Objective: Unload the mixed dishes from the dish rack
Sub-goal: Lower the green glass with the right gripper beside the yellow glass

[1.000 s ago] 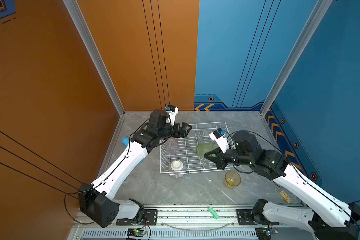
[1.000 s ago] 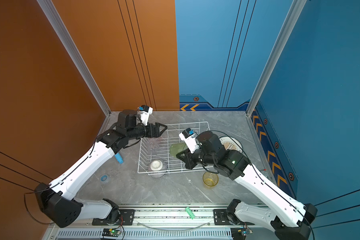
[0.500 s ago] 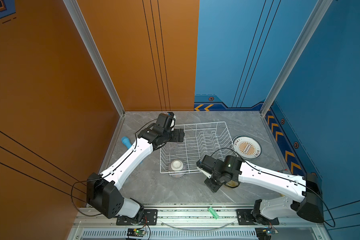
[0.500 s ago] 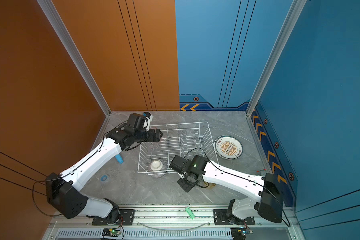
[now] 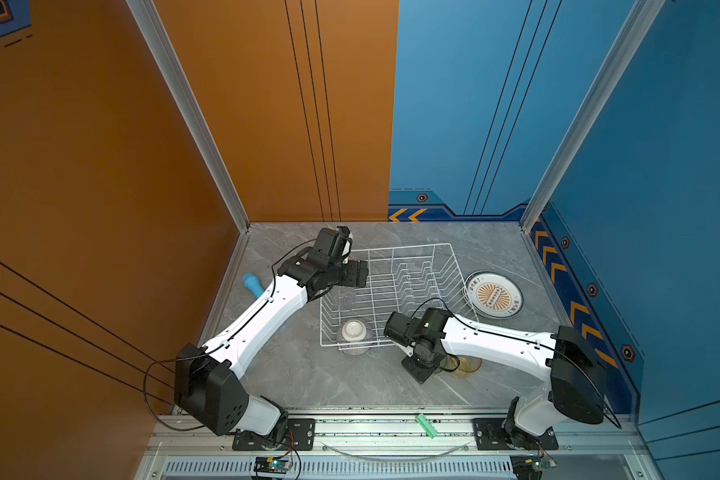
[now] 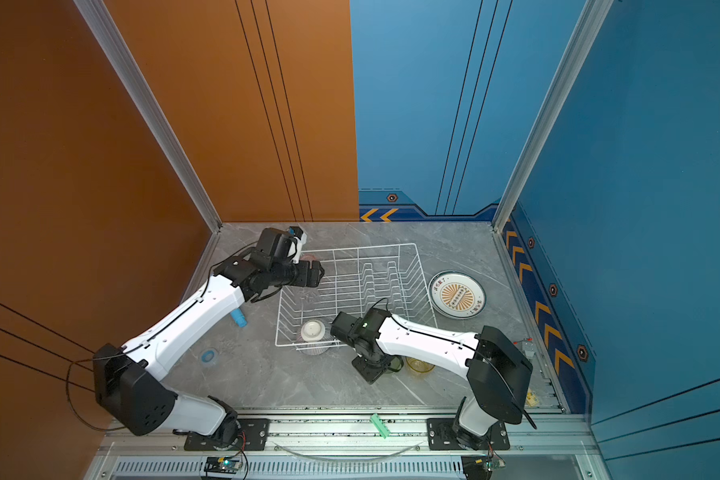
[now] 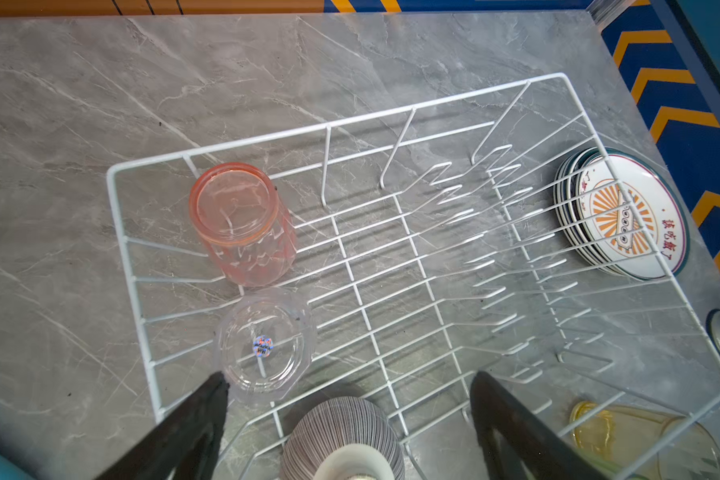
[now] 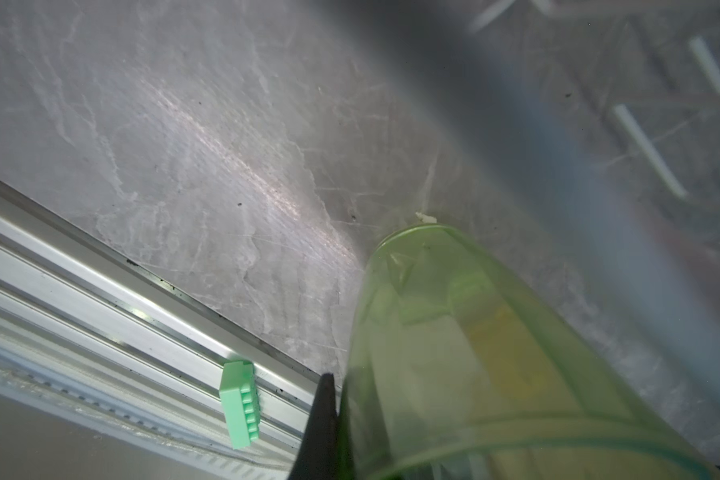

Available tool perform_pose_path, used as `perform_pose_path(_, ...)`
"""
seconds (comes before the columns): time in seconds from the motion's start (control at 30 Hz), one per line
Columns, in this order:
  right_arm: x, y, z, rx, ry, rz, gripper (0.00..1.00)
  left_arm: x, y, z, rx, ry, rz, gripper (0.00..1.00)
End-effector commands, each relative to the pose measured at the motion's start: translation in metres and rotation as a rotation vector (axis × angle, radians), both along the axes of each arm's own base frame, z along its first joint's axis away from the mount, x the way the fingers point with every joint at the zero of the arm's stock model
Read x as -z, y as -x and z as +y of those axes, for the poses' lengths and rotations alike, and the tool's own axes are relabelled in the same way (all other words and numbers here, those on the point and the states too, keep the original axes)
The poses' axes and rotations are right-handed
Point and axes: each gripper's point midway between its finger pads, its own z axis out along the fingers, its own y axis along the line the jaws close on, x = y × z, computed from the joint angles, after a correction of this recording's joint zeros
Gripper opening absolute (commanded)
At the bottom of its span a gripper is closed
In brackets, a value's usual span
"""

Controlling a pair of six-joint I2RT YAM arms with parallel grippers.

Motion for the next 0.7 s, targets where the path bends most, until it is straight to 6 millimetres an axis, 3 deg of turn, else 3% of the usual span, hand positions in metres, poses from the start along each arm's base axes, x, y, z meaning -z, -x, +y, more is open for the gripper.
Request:
perform_pose_path(0.0, 0.007, 0.0, -0.004, -0.009, 0.033, 0.021, 0.0, -0.001, -0.002, 0.001, 0.005, -0.037, 0.002, 0.92)
perform_pose_path(0.4, 0.008, -0.003, -0.006, -0.002, 0.044, 0.017, 0.2, 0.013, -0.004, 0.008, -0.011, -0.128, 0.045, 0.93)
perform_pose_path(0.5, 0.005, -0.004, -0.006, 0.001, 0.034, 0.011, 0.28, 0.015, -0.004, 0.009, -0.017, -0.143, 0.048, 0.93)
perform_pose_path(0.67, -0.008, -0.006, -0.009, 0.006, 0.013, -0.026, 0.52, 0.018, -0.006, 0.016, -0.04, -0.188, 0.056, 0.94)
